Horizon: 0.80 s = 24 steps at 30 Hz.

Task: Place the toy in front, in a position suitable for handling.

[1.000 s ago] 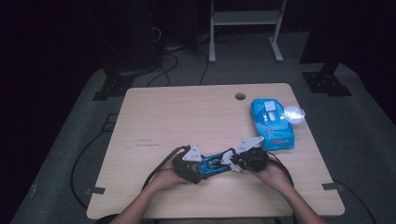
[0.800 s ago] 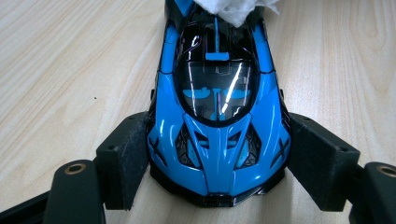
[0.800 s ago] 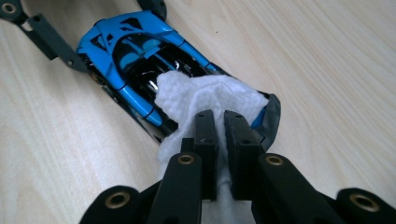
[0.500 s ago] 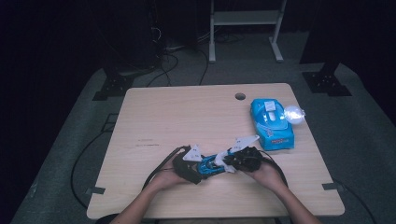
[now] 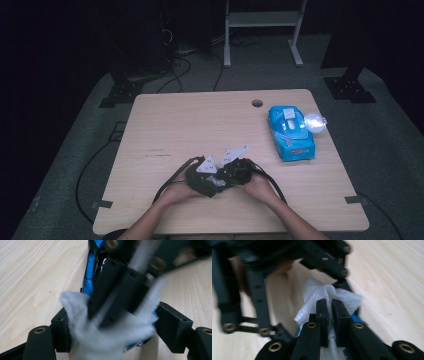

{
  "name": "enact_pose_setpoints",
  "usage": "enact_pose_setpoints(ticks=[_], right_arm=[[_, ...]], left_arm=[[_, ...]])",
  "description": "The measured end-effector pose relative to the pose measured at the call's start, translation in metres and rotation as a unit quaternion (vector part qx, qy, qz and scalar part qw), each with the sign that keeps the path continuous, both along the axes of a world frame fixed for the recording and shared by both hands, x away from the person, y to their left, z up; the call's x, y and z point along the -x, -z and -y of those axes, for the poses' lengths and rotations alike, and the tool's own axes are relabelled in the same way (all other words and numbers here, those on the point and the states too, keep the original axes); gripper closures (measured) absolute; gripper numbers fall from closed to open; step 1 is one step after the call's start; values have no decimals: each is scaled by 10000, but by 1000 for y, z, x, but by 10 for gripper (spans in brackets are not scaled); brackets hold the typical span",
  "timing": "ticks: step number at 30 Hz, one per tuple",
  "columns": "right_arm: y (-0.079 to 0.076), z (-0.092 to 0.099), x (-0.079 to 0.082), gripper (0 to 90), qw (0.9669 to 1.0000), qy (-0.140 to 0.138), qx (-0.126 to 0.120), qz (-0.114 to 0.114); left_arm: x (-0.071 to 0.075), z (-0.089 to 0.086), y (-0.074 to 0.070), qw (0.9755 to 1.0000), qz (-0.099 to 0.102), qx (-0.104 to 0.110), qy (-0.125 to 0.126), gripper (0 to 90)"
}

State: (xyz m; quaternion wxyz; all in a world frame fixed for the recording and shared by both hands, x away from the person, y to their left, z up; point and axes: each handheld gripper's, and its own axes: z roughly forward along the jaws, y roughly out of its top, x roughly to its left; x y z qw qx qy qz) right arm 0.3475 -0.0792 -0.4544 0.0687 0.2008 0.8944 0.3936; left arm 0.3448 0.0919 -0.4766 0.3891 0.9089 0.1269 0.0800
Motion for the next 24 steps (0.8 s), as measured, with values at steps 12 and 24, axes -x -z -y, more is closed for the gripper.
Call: enact_pose_setpoints(ticks=[12, 24], right_arm=[[0, 0, -4, 836, 9999, 101, -11, 41], [-8, 51, -21, 837, 9970, 774, -19, 80]], left_arm=[[-1, 0, 2, 10000, -70, 40, -20, 251], [-1, 0, 2, 10000, -5, -15, -4, 251]])
